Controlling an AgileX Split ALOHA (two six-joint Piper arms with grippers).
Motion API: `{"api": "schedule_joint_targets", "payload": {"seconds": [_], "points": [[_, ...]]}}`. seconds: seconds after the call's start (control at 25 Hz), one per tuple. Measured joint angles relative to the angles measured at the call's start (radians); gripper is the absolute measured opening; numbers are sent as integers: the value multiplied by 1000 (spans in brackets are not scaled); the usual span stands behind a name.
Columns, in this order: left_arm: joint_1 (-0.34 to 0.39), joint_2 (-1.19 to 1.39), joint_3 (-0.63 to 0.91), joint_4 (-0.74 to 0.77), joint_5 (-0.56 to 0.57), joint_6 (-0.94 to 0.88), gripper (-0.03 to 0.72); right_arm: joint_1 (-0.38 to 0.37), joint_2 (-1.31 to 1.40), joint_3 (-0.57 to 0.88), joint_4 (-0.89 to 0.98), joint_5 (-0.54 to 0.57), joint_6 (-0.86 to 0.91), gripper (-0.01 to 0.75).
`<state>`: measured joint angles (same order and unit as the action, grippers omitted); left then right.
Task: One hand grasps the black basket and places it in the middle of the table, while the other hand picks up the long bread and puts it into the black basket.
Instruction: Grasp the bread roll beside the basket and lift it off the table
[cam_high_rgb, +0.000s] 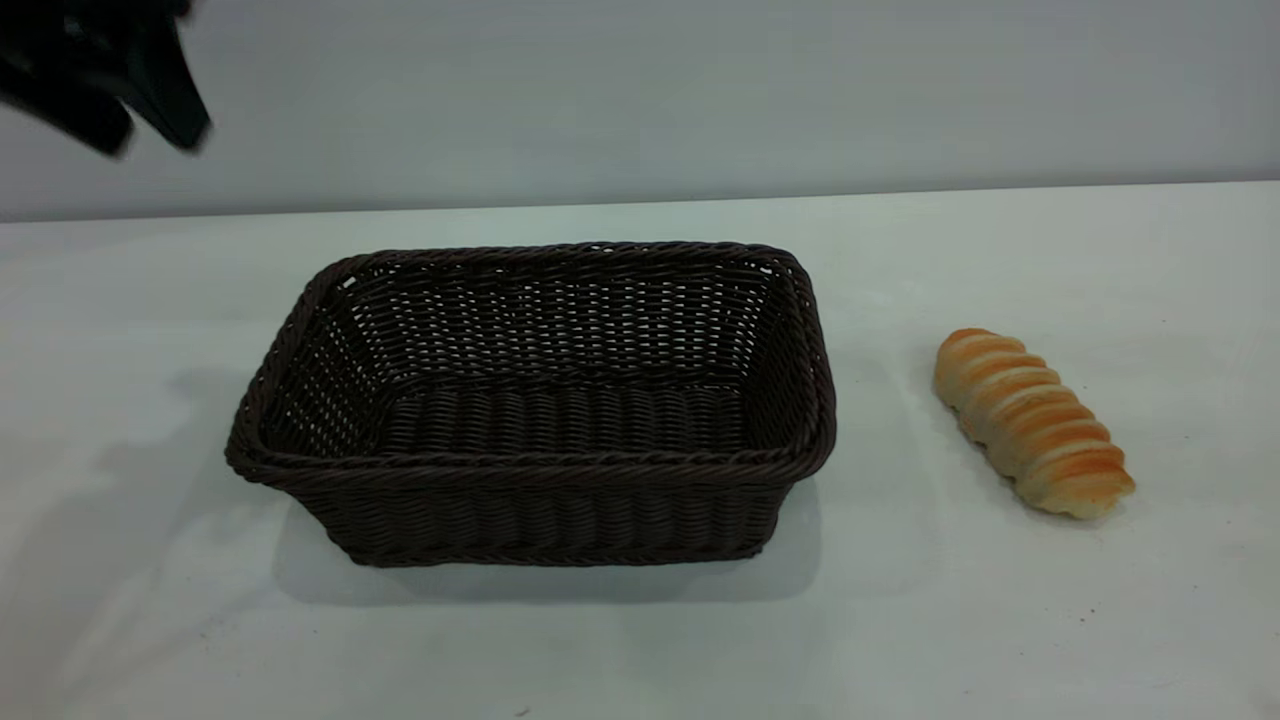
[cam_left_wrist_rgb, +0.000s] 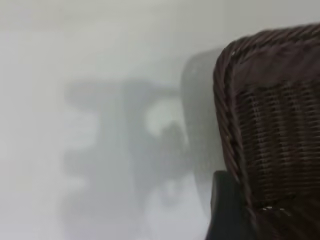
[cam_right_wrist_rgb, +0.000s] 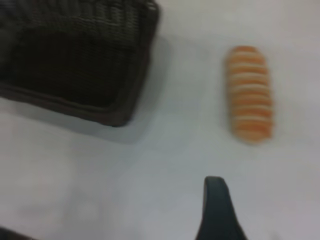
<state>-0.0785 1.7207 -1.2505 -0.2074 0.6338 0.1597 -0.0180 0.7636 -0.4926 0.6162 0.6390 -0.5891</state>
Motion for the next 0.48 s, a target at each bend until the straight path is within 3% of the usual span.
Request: {"api": "schedule_joint_targets", "payload": {"seconds": [0.16,0.48], "points": [[0,-98,0,3,39,-20,500,0,155,-43,207,-16,-187,492],[0,-272,0,5,142,-23,494,0,625,-193,455,-206,-471,492]]}}
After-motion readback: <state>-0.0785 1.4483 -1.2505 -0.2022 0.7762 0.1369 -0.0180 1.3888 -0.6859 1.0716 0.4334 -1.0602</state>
